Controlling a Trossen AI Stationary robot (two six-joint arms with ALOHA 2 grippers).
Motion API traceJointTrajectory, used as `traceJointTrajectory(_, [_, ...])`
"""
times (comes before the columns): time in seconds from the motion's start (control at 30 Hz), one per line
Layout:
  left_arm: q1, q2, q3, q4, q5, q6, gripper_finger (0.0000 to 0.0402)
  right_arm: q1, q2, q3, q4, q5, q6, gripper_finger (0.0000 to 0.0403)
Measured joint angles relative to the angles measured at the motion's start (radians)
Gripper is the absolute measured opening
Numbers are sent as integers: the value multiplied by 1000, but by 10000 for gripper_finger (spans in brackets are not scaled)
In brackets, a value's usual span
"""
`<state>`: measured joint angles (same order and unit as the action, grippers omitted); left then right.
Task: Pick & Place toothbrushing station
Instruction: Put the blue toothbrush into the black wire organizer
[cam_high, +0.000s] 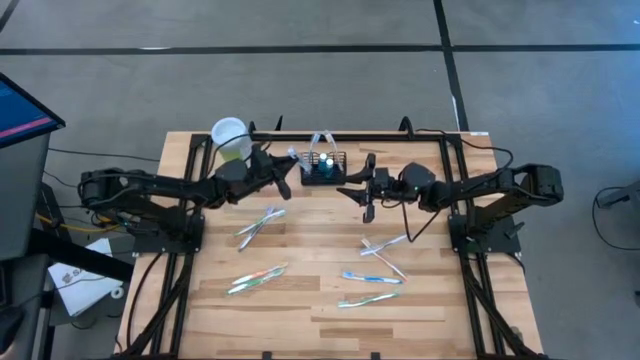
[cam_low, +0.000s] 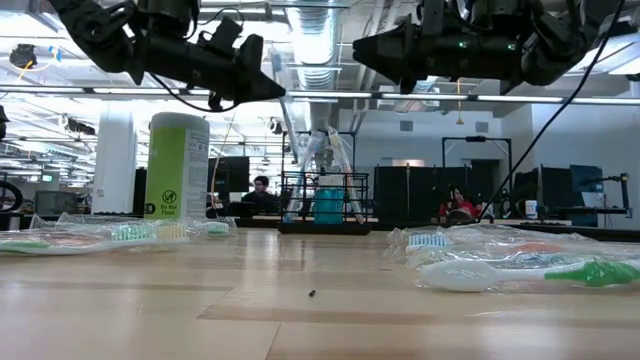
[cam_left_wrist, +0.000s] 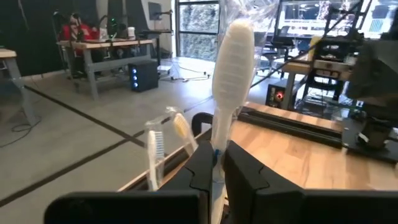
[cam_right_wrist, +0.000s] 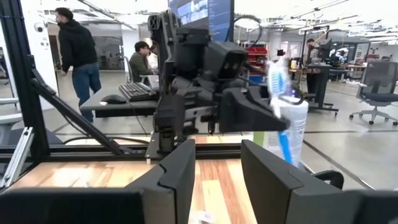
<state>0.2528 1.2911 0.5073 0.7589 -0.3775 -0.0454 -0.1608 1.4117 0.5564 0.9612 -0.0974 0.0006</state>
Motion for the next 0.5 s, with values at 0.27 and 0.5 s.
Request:
traceJointTrajectory(0.27, [43, 0, 0, -40, 0, -13, 10, 4, 0, 0, -3, -3, 0, 119])
traceJointTrajectory(0.5, [64, 23, 2, -40, 10, -38, 10, 4, 0, 1, 5, -3, -7, 119])
